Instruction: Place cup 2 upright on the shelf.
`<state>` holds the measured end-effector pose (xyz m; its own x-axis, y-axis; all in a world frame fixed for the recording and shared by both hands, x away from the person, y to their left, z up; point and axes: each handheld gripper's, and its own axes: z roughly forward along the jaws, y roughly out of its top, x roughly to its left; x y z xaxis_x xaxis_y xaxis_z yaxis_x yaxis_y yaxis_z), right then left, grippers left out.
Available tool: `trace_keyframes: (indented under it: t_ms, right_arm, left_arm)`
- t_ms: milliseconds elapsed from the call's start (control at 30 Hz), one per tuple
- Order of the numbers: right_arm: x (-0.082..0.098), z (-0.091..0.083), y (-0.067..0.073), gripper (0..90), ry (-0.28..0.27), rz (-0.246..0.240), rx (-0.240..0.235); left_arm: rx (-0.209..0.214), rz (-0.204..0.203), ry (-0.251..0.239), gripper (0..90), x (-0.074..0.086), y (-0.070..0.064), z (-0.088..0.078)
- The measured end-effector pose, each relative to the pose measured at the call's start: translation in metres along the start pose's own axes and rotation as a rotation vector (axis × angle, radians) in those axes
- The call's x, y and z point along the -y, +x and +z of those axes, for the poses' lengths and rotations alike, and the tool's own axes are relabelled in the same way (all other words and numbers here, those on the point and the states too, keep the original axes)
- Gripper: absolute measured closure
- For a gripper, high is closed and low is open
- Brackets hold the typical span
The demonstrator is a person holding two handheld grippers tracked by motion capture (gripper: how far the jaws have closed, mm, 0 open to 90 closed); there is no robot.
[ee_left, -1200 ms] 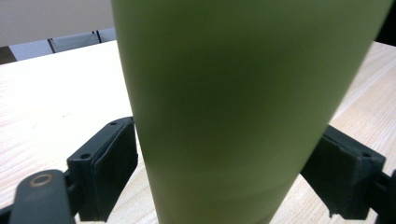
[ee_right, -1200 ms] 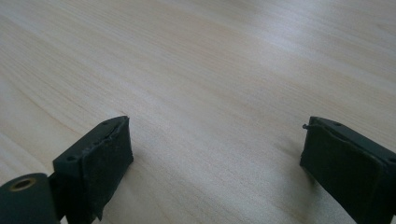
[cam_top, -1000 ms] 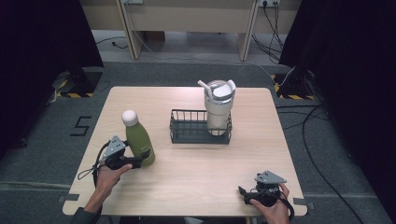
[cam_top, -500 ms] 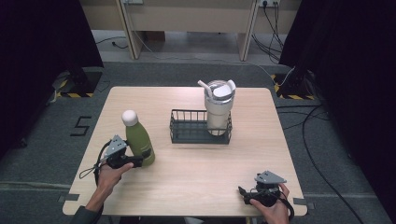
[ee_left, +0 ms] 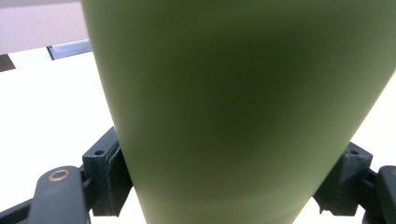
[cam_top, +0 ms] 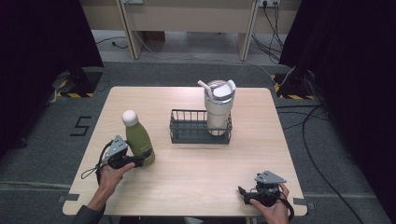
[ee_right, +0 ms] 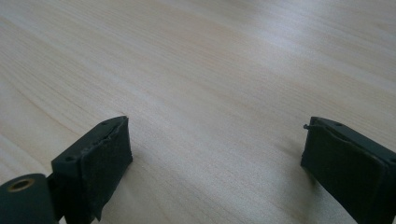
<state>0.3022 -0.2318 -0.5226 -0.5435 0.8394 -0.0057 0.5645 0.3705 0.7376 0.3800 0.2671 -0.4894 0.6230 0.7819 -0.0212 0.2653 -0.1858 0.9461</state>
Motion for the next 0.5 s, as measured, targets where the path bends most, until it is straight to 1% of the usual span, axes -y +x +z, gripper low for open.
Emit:
trace_keyframes:
  t_ms: [100,133,167,233,267,367,500]
  right_arm:
    - [0.0,0.0,0.0001,8.4,0.0,0.001,0.0]
    - [0.0,0.0,0.0001,8.3,0.001,0.001,0.0]
    - [0.0,0.0,0.0,8.3,0.0,0.0,0.0]
    - [0.0,0.0,0.0,8.3,0.0,0.0,0.0]
    - [0.0,0.0,0.0001,8.3,0.0,0.001,0.0]
    - [0.0,0.0001,0.0001,8.3,0.0,0.0,0.0]
    - [0.0,0.0001,0.0002,8.3,0.0,0.001,0.0]
  left_arm:
    - [0.008,-0.006,-0.005,20.5,-0.0002,-0.0007,-0.0001]
    - [0.029,-0.036,-0.018,20.5,-0.0011,-0.0009,-0.0002]
    - [0.038,-0.047,-0.021,20.5,-0.0019,-0.001,-0.0005]
    - [0.041,-0.048,-0.023,20.5,-0.0028,-0.0012,-0.001]
    - [0.035,-0.036,-0.019,20.5,-0.0046,-0.0012,-0.0019]
    - [0.037,-0.041,-0.015,20.5,-0.0059,-0.0009,-0.0025]
    - [0.032,-0.03,-0.01,20.5,-0.0079,-0.0011,-0.0024]
